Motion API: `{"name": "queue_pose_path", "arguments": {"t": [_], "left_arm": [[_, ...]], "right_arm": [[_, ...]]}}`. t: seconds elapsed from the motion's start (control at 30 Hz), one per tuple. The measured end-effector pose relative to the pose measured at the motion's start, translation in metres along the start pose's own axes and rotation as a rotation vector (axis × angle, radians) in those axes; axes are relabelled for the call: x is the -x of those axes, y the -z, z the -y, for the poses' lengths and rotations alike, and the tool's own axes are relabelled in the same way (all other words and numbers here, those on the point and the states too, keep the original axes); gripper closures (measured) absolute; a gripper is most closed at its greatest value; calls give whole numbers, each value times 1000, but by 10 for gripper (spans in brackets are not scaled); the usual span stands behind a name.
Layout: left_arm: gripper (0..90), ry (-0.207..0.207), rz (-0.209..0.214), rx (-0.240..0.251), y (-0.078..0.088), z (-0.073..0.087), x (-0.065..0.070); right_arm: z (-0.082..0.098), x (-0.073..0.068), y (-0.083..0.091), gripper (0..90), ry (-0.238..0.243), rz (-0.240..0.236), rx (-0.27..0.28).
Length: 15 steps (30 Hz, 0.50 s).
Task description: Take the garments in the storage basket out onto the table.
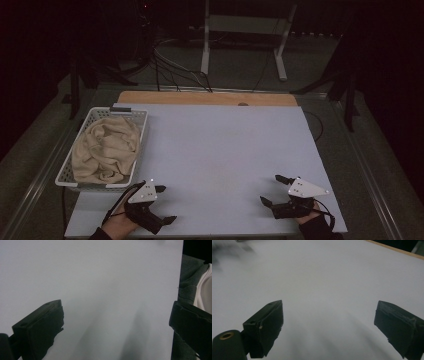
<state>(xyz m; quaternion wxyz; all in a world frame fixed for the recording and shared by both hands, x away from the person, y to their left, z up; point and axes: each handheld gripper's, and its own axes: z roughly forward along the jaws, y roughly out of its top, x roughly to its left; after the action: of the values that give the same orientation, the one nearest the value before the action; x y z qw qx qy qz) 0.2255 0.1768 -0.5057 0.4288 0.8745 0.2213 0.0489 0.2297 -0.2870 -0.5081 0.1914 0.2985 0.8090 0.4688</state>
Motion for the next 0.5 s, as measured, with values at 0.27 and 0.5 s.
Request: {"name": "queue_pose_path", "arguments": {"t": [0.27, 0.5], "left_arm": [[4, -14, -2, -17, -2, -3, 2], [4, -29, 22, -38, -3, -6, 1]], "right_arm": [[2, 1, -1, 88, -2, 5, -19], [0, -4, -1, 88, 16, -14, -42]]}}
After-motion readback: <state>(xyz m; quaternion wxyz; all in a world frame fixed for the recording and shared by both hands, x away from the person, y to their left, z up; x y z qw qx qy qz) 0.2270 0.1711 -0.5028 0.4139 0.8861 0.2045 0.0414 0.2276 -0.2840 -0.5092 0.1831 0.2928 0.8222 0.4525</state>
